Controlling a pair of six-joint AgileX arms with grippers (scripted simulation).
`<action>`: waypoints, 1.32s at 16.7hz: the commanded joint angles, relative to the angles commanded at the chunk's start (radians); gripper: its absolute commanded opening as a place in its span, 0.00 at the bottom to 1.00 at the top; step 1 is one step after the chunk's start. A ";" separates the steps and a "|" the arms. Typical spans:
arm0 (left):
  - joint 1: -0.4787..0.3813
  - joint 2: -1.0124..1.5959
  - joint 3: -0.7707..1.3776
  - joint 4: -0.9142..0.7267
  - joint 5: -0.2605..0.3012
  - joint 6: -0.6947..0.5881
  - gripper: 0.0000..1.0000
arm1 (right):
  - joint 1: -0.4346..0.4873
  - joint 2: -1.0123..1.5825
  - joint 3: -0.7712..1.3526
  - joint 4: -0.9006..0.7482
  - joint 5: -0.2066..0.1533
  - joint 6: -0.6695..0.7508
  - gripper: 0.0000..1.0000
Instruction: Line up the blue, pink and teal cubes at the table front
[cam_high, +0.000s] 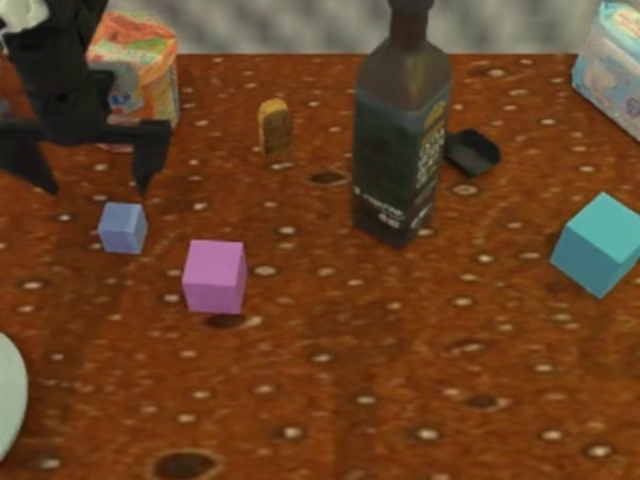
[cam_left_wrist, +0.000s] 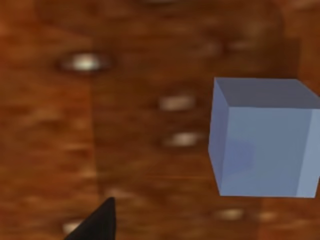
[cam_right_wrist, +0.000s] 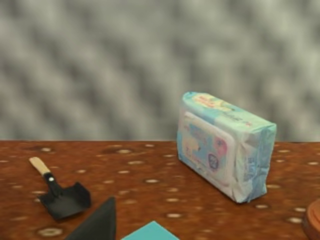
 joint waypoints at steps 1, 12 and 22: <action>0.000 0.000 0.000 0.000 0.000 0.000 1.00 | 0.000 0.000 0.000 0.000 0.000 0.000 1.00; 0.002 0.086 -0.140 0.231 0.001 0.003 1.00 | 0.000 0.000 0.000 0.000 0.000 0.000 1.00; 0.001 0.111 -0.175 0.286 0.001 0.002 0.70 | 0.000 0.000 0.000 0.000 0.000 0.000 1.00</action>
